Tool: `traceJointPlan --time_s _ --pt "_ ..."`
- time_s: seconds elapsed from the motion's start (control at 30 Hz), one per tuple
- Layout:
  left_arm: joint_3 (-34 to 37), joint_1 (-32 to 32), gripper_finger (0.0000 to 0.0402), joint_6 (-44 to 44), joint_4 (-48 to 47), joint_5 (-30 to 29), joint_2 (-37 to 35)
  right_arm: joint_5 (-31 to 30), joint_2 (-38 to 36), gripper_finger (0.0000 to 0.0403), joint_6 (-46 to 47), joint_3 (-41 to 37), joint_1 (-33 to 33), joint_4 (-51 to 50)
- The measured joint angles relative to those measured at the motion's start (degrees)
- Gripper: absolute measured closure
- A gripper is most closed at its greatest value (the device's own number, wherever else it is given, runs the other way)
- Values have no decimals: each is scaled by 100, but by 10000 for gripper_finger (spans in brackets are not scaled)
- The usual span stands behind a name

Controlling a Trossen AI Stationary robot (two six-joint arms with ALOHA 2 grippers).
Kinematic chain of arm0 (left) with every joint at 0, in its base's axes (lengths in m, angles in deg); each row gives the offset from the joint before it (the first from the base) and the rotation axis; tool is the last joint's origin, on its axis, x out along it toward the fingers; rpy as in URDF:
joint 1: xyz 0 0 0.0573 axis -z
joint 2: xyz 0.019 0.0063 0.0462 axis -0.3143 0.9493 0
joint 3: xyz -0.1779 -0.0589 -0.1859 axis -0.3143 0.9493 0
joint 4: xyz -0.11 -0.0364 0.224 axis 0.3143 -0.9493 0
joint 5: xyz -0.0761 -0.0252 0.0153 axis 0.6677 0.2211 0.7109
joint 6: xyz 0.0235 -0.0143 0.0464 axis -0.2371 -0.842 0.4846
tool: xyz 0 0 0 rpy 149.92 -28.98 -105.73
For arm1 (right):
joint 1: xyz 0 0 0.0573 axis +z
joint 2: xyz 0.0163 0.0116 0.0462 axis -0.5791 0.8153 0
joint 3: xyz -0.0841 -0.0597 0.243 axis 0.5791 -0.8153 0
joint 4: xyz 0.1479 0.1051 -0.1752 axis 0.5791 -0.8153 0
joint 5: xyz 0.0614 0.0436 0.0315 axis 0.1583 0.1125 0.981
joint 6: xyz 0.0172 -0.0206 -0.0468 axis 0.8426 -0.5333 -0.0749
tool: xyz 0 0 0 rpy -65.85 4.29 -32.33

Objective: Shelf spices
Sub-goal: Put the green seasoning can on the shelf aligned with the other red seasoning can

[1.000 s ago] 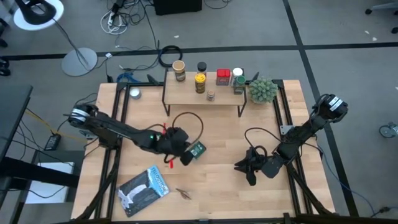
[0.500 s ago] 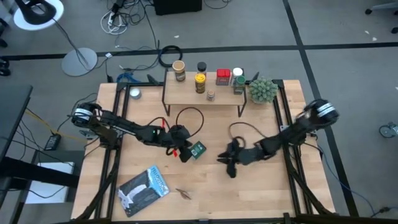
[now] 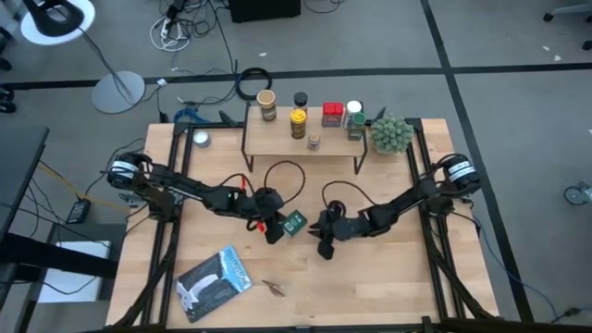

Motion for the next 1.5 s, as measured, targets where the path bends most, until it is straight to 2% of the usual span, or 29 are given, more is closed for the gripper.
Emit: traceJointPlan --time_s 0.5,1.2,1.5 --pt "2 2 400 281 -281 -15 43 119 722 320 306 167 -93 646" --pt "-24 2 401 395 589 -46 700 133 727 320 116 213 -180 591" --pt "-9 -7 401 440 609 -69 710 -251 731 320 -191 215 -203 795"
